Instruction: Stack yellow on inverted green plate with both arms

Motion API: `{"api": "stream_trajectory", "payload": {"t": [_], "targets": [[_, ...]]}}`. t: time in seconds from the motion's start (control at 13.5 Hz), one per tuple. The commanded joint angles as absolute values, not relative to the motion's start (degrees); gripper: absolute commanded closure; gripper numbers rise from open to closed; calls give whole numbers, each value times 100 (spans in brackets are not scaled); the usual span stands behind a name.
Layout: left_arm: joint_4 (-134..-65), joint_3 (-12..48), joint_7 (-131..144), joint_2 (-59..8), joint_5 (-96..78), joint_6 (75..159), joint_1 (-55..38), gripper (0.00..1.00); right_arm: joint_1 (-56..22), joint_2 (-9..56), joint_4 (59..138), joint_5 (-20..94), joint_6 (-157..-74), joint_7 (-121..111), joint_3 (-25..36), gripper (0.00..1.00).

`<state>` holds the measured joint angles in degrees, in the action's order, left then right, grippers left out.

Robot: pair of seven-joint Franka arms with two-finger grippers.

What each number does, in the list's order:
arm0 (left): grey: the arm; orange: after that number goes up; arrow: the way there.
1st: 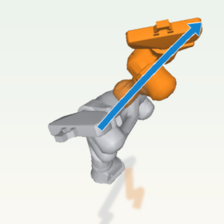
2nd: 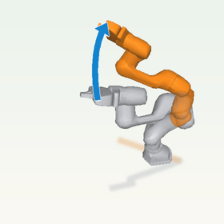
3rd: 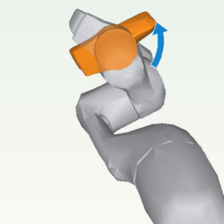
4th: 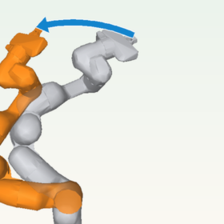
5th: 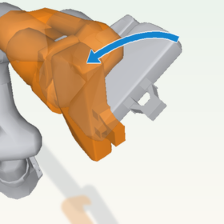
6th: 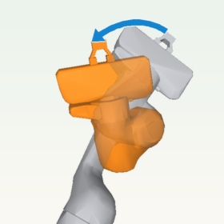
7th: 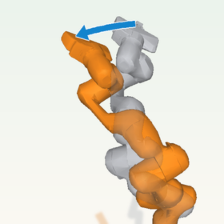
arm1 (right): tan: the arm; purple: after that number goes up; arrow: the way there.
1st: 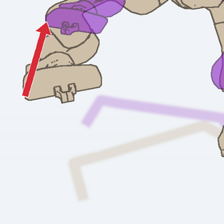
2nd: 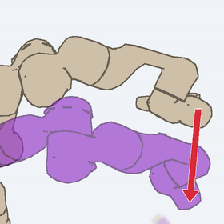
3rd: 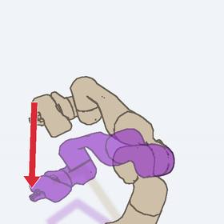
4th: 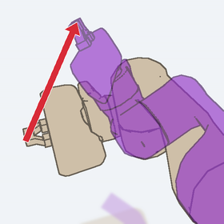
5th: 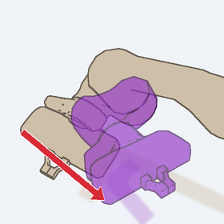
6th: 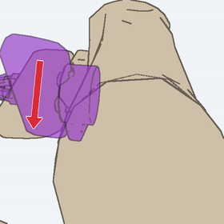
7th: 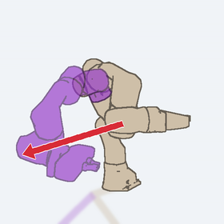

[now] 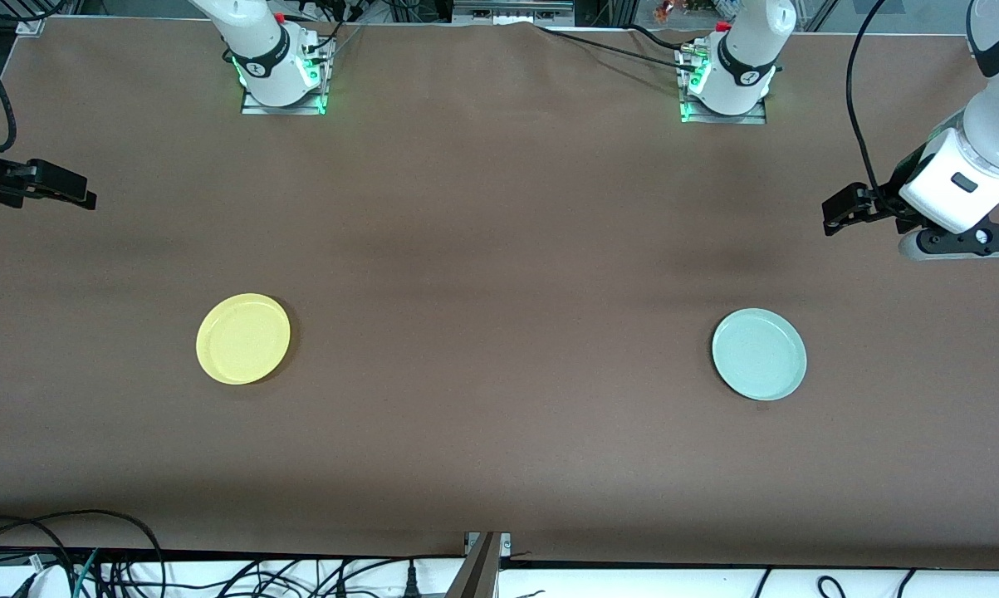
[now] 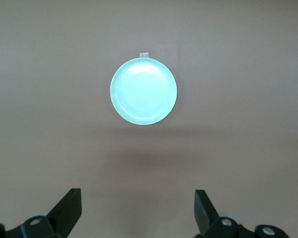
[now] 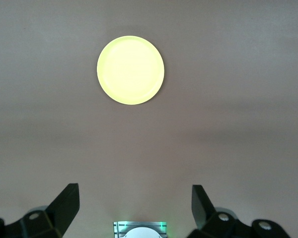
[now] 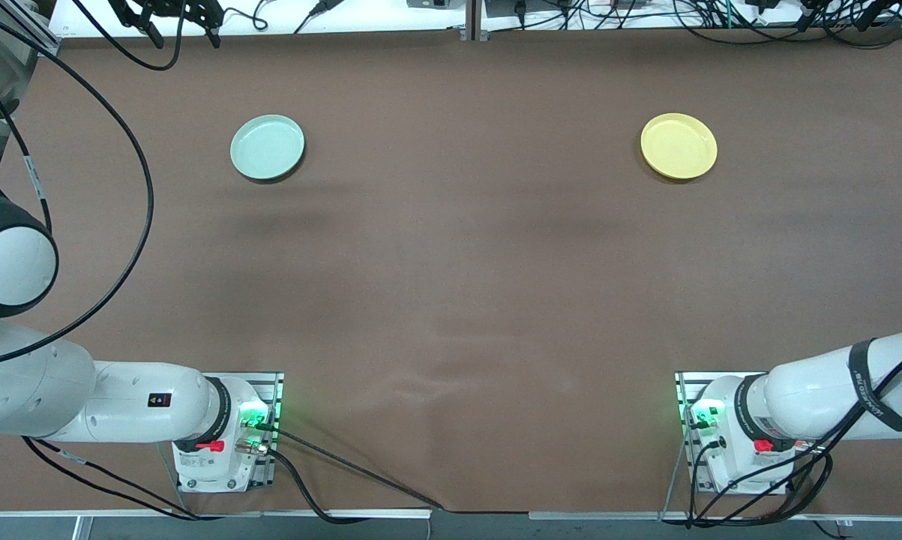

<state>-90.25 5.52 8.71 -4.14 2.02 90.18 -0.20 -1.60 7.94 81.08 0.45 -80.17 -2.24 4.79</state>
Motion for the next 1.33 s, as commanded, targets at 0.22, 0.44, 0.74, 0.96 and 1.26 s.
{"api": "stream_trajectory", "payload": {"t": [0.22, 0.44, 0.74, 0.96, 1.26], "targets": [[-8842, 571, 897, -597, 264, 9078, -61, 0, -123, 817, 8042, 167, -8007, -158, 483, 0], [-8589, 563, 906, -651, 264, 9123, -27, 0, -123, 817, 8042, 167, -8007, -158, 483, 0], [-8420, 563, 914, -712, 352, 8737, -44, 0, -123, 817, 8042, 167, -8007, -158, 483, 0], [-8429, 501, 583, -1142, 316, 8649, 184, 0, -123, 817, 8042, 167, -8007, -158, 483, 0], [-8499, 501, 343, -2098, 334, 9471, 403, 0, -123, 817, 8042, 167, -8007, -158, 483, 0]]}}
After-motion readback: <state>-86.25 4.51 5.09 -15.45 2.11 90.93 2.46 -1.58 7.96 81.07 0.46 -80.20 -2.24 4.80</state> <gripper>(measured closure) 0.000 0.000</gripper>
